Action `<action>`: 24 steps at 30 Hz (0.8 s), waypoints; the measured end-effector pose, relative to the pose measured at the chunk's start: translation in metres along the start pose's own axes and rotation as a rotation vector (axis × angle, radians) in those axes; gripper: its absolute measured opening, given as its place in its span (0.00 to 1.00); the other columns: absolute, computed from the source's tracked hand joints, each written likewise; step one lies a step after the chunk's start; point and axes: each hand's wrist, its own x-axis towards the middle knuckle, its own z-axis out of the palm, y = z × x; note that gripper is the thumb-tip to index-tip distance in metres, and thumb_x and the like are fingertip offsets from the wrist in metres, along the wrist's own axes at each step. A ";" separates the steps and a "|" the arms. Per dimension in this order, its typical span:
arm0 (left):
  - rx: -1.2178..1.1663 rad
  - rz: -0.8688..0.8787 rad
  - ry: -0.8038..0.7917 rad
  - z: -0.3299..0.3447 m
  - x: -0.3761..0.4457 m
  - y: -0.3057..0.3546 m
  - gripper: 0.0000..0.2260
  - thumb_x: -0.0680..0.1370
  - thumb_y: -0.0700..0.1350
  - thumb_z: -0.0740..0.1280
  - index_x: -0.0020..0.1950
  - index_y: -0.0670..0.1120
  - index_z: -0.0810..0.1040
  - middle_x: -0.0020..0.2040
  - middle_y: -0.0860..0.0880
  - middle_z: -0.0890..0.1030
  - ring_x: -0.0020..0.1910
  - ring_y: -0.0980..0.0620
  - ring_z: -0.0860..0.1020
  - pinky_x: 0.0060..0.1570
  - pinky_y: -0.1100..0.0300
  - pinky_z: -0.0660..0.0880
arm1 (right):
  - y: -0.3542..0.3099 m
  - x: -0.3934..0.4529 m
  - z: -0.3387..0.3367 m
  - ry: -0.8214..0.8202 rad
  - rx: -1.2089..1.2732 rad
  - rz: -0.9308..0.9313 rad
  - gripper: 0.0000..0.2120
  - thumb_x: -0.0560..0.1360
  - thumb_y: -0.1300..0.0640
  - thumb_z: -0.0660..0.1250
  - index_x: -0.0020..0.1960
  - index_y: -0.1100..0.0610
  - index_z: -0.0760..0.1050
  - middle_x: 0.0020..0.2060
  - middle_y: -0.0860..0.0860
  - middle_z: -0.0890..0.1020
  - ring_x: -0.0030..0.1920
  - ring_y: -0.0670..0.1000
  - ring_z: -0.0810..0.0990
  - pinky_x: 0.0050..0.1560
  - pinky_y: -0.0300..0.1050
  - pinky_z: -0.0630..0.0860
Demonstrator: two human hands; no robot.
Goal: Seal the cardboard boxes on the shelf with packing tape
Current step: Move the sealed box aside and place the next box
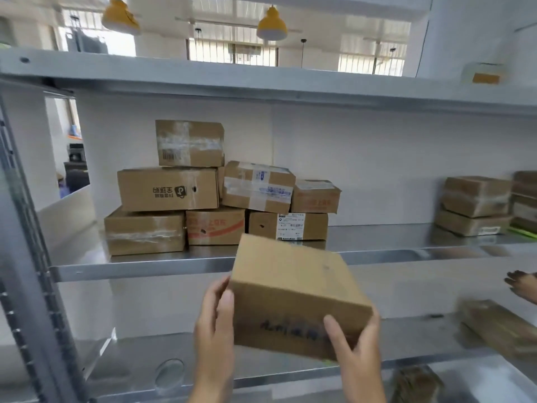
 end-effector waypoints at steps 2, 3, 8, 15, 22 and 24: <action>0.032 0.101 -0.042 0.012 0.016 0.019 0.15 0.76 0.58 0.64 0.60 0.54 0.76 0.53 0.58 0.80 0.47 0.67 0.76 0.43 0.71 0.71 | -0.028 0.022 0.002 -0.031 0.044 -0.085 0.25 0.69 0.45 0.73 0.59 0.37 0.63 0.56 0.45 0.76 0.51 0.38 0.78 0.45 0.35 0.76; 0.048 0.149 -0.059 0.020 0.025 0.030 0.13 0.80 0.54 0.64 0.62 0.51 0.76 0.54 0.56 0.80 0.47 0.68 0.76 0.41 0.74 0.71 | -0.042 0.035 0.004 -0.043 0.050 -0.137 0.22 0.69 0.45 0.71 0.58 0.37 0.63 0.57 0.45 0.76 0.53 0.40 0.77 0.46 0.36 0.77; 0.085 0.287 -0.012 0.062 0.088 0.090 0.15 0.81 0.52 0.61 0.67 0.49 0.72 0.57 0.58 0.78 0.56 0.66 0.75 0.49 0.72 0.72 | -0.099 0.123 0.020 -0.100 0.023 -0.323 0.28 0.69 0.37 0.69 0.63 0.44 0.64 0.60 0.50 0.74 0.58 0.47 0.77 0.56 0.47 0.79; 0.197 0.373 -0.075 0.100 0.174 0.124 0.26 0.77 0.53 0.69 0.73 0.49 0.68 0.66 0.54 0.75 0.65 0.56 0.72 0.61 0.60 0.71 | -0.141 0.235 0.054 -0.115 -0.137 -0.426 0.21 0.74 0.40 0.67 0.57 0.51 0.64 0.56 0.51 0.71 0.55 0.50 0.74 0.60 0.57 0.74; 0.344 0.314 -0.028 0.115 0.236 0.098 0.23 0.78 0.49 0.69 0.70 0.42 0.71 0.67 0.46 0.76 0.68 0.47 0.72 0.69 0.46 0.69 | -0.122 0.304 0.085 -0.189 -0.298 -0.375 0.29 0.77 0.42 0.63 0.67 0.62 0.62 0.64 0.56 0.68 0.63 0.55 0.70 0.62 0.50 0.70; 0.380 0.301 -0.004 0.118 0.244 0.092 0.23 0.78 0.49 0.69 0.71 0.42 0.70 0.68 0.45 0.75 0.70 0.46 0.70 0.70 0.48 0.68 | -0.116 0.317 0.092 -0.223 -0.287 -0.351 0.28 0.78 0.43 0.63 0.68 0.61 0.62 0.63 0.56 0.69 0.62 0.55 0.72 0.60 0.49 0.71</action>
